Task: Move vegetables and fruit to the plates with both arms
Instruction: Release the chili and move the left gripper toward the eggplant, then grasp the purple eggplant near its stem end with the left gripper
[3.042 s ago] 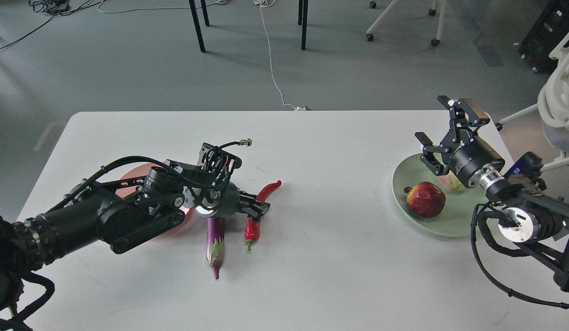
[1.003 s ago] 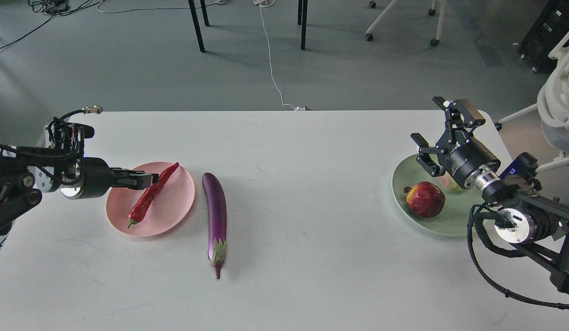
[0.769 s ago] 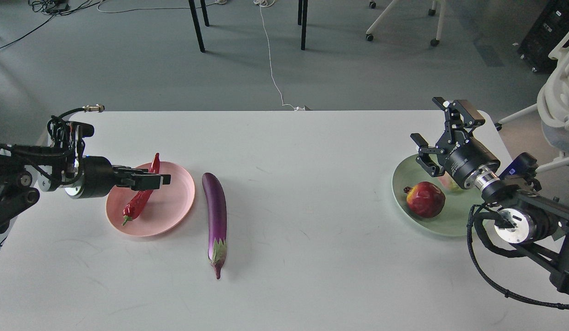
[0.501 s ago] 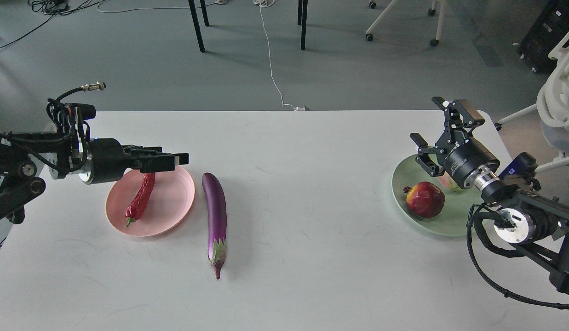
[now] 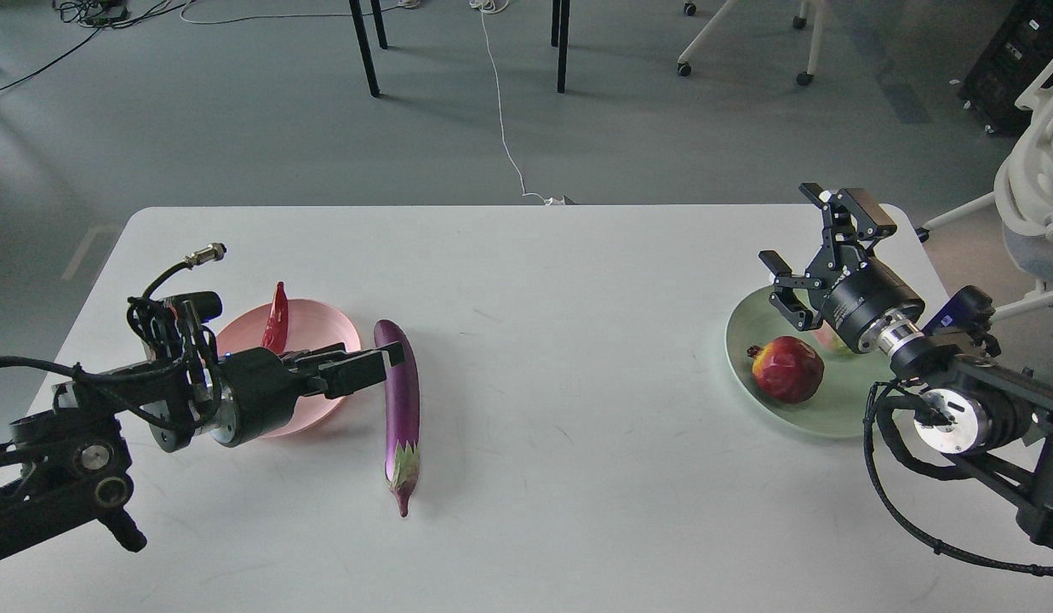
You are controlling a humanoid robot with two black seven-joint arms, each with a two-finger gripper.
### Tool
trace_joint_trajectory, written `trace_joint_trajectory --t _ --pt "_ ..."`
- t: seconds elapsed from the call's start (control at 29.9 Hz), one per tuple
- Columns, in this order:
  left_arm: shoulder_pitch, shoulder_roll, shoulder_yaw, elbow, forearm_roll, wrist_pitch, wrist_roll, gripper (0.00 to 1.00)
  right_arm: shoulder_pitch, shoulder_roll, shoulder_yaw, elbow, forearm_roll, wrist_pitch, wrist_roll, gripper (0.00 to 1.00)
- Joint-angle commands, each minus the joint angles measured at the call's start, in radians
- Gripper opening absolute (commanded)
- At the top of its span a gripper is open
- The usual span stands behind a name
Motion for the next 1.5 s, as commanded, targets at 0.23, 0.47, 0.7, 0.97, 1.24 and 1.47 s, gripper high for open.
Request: trace_joint_trajectory --t 0.23,0.47,0.7,0.97,1.24,1.47 --pt "0.038 -0.141 0.01 -0.004 0.012 0.029 0.124 0.99 -0.008 0.001 0.0 -0.001 -0.002 0.0 0.0 0.97" --pt "0.041 -0.209 0.034 -0.002 0.079 0.022 0.138 0.99 -0.009 -0.004 0.002 0.001 -0.002 -0.002 0.0 0.97" --pt "0.044 -0.193 0.04 -0.002 0.081 0.022 0.137 0.99 -0.009 -0.004 0.002 0.001 -0.002 -0.002 0.0 0.97" --pt "0.044 -0.153 0.042 -0.002 0.081 0.021 0.131 0.99 -0.009 -0.005 0.002 0.001 -0.002 0.0 0.0 0.97" --pt "0.064 -0.113 0.048 0.001 0.086 0.021 0.126 0.99 -0.012 -0.005 0.002 0.003 -0.002 0.0 0.0 0.97" --pt "0.075 -0.121 0.048 0.011 0.092 0.021 0.125 0.99 -0.012 -0.005 0.002 0.003 -0.002 -0.002 0.0 0.97"
